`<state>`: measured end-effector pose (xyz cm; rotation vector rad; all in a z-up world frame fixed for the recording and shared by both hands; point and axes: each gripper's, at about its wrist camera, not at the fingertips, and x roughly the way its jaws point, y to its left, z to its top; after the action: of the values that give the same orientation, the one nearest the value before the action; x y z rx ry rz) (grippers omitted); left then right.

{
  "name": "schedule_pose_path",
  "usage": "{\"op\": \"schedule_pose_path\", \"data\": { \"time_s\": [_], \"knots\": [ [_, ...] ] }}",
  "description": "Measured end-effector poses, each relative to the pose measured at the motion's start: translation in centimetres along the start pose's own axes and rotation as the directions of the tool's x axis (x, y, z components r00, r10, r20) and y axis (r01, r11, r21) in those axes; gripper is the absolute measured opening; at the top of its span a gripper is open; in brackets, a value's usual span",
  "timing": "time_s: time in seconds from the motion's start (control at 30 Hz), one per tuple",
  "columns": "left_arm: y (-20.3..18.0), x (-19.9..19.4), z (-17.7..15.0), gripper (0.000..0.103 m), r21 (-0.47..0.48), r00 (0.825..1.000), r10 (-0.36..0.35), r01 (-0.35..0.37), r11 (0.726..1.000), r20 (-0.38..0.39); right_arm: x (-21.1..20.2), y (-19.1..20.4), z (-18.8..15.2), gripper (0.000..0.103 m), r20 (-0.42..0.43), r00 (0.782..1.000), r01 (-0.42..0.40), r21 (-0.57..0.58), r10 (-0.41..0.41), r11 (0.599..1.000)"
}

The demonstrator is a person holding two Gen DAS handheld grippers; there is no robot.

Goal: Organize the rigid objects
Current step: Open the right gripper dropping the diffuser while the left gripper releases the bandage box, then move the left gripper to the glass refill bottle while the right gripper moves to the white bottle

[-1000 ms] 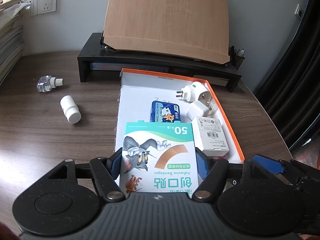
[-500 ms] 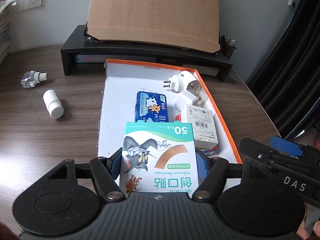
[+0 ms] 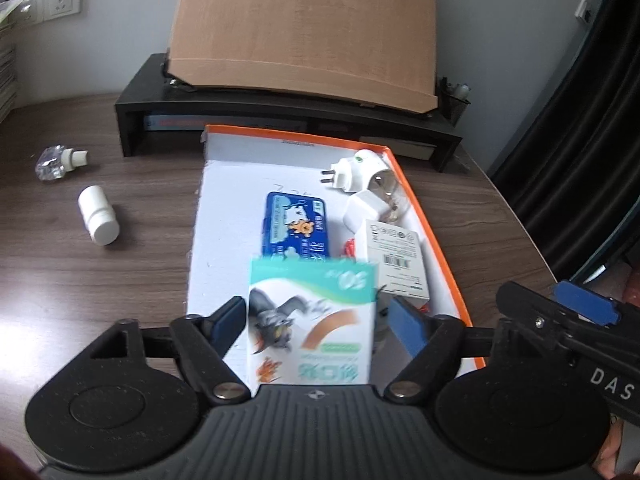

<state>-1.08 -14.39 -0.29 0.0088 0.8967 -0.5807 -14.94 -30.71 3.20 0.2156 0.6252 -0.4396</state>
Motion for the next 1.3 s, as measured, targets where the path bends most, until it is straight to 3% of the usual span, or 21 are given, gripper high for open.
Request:
{"op": "schedule_pose_path", "data": {
  "time_s": [0.23, 0.5, 0.83, 1.07, 1.3],
  "knots": [
    [1.6, -1.8, 0.5, 0.093, -0.055, 0.999, -0.024, 0.027, 0.998, 0.042, -0.2, 1.2, 0.5, 0.087, 0.010, 1.000, -0.027, -0.017, 0.028, 0.999],
    [7.2, -3.5, 1.4, 0.093, -0.201, 0.992, 0.096, -0.078, 0.977, 0.085, 0.6, 4.2, 1.2, 0.087, 0.011, 0.995, -0.094, -0.075, 0.095, 0.993],
    [14.2, -6.1, 1.6, 0.093, -0.324, 0.953, 0.288, -0.245, 0.914, 0.093, 3.1, 9.7, 2.3, 0.087, -0.025, 0.975, -0.220, -0.158, 0.219, 0.963],
    [17.4, -6.8, 1.5, 0.093, -0.373, 0.931, 0.356, -0.305, 0.876, 0.076, 5.3, 14.2, 2.8, 0.087, -0.075, 0.950, -0.311, -0.222, 0.302, 0.924],
    [20.2, -5.8, 3.2, 0.095, -0.356, 0.924, 0.375, -0.327, 0.875, 0.073, 9.1, 18.3, 3.6, 0.087, -0.147, 0.924, -0.380, -0.262, 0.352, 0.887]
  ]
}}
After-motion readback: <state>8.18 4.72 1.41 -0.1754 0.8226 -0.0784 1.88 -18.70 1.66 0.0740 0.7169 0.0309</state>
